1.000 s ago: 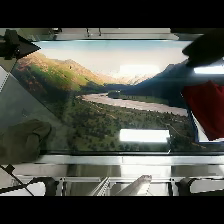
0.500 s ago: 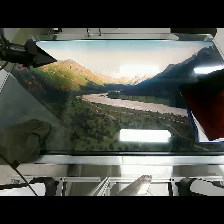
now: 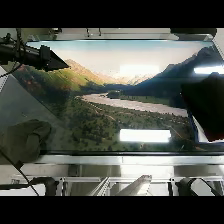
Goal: Fold the shirts.
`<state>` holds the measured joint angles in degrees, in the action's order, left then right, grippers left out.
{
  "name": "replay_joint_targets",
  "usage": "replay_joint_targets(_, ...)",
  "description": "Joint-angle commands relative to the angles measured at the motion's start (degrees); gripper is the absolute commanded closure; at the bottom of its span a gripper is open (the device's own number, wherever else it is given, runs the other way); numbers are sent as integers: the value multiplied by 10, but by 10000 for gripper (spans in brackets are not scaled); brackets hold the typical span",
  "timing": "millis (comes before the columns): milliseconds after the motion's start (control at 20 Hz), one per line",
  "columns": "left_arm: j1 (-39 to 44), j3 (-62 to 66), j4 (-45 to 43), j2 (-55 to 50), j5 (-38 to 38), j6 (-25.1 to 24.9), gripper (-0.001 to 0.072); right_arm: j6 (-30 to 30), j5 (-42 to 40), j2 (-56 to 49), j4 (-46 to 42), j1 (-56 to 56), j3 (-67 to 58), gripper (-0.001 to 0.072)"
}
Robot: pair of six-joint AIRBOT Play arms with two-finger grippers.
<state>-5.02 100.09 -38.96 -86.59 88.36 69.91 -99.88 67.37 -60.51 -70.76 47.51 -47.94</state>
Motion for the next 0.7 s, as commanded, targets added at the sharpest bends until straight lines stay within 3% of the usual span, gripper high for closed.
replay_joint_targets(0, 9, 0, 0, 0, 8, 0, 695, 5, -41, 9, -15, 19, 57, 689)
replay_joint_targets(50, 9, 0, 0, 0, 8, 0, 695, 11, -42, 9, -16, 19, 57, 686)
replay_joint_targets(100, 9, 0, 0, 0, 8, 0, 695, 11, -42, 9, -17, 19, 57, 616)
replay_joint_targets(200, 9, 0, 0, 0, 5, 0, 694, 11, -44, 8, -17, 19, 57, 3)
replay_joint_targets(400, 8, 2, 0, 0, 4, 0, 695, 52, -4, 10, -15, 19, 29, 6)
replay_joint_targets(650, -4, 67, 0, 0, 10, 7, 695, 71, 152, 21, -14, 16, -100, 6)
